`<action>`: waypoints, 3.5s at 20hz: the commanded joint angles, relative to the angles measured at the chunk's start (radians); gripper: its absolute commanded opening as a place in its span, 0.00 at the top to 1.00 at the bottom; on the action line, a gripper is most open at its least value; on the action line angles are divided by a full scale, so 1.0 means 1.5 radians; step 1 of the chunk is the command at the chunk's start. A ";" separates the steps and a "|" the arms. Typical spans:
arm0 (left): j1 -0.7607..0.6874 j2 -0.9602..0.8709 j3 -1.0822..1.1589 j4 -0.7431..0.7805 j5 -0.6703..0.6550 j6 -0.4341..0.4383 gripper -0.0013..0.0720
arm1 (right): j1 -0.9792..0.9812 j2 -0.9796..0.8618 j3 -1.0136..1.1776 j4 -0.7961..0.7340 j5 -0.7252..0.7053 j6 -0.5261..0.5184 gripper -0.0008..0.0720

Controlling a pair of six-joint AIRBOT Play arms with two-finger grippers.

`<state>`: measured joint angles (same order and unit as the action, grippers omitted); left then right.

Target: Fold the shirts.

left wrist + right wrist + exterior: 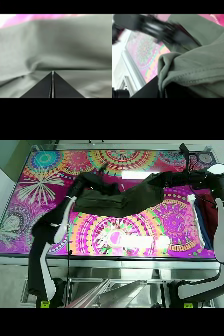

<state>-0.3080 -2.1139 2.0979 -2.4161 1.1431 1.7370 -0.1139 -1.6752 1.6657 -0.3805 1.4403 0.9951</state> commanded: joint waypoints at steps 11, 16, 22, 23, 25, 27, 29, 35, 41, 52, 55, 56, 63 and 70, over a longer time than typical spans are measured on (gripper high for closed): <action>0.432 0.621 -0.201 -0.077 0.105 0.111 0.97 | 0.538 -0.213 0.076 0.036 -0.759 -0.080 0.95; 0.475 0.692 -0.354 -0.077 0.108 0.126 0.97 | 0.585 -0.327 0.181 0.045 -0.698 -0.081 0.18; 0.475 0.702 -0.462 -0.078 0.101 0.158 0.97 | 0.385 -0.177 0.181 -0.171 -0.373 0.057 0.20; 0.474 0.696 -0.466 -0.080 0.105 0.158 0.97 | 0.341 -0.155 0.181 -0.224 -0.319 0.095 0.20; 0.468 0.684 -0.469 -0.079 0.109 0.159 0.97 | 0.272 -0.141 0.179 -0.315 -0.222 0.191 0.20; 0.455 0.673 -0.468 -0.080 0.110 0.170 0.97 | 0.229 -0.155 0.151 -0.330 -0.178 0.241 0.19; 0.440 0.662 -0.468 -0.079 0.106 0.171 0.97 | 0.215 -0.178 0.111 -0.327 -0.188 0.259 0.19; 0.422 0.641 -0.468 -0.079 0.105 0.174 0.97 | 0.255 -0.296 0.096 -0.210 -0.209 0.265 0.03; 0.422 0.641 -0.468 -0.079 0.098 0.176 0.97 | 0.317 -0.328 0.097 -0.053 -0.334 0.189 0.03; 0.422 0.642 -0.468 -0.079 0.119 0.175 0.97 | 0.225 -0.087 0.098 -0.118 -0.257 0.152 0.96; 0.422 0.642 -0.468 -0.079 0.118 0.175 0.97 | 0.134 0.073 0.098 -0.166 -0.216 0.189 0.96; 0.422 0.642 -0.468 -0.079 0.117 0.175 0.97 | 0.108 0.116 0.098 -0.227 -0.217 0.221 0.96; 0.422 0.642 -0.468 -0.079 0.113 0.162 0.97 | -0.172 0.217 0.107 -0.336 -0.226 0.263 0.96; 0.422 0.641 -0.468 -0.077 0.072 0.163 0.97 | -0.377 -0.006 0.349 -0.052 -0.266 0.207 0.96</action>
<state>0.3252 -1.1519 1.3960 -2.5343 1.2793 1.9827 -0.5751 -1.5703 2.0590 -0.6807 1.0512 1.3216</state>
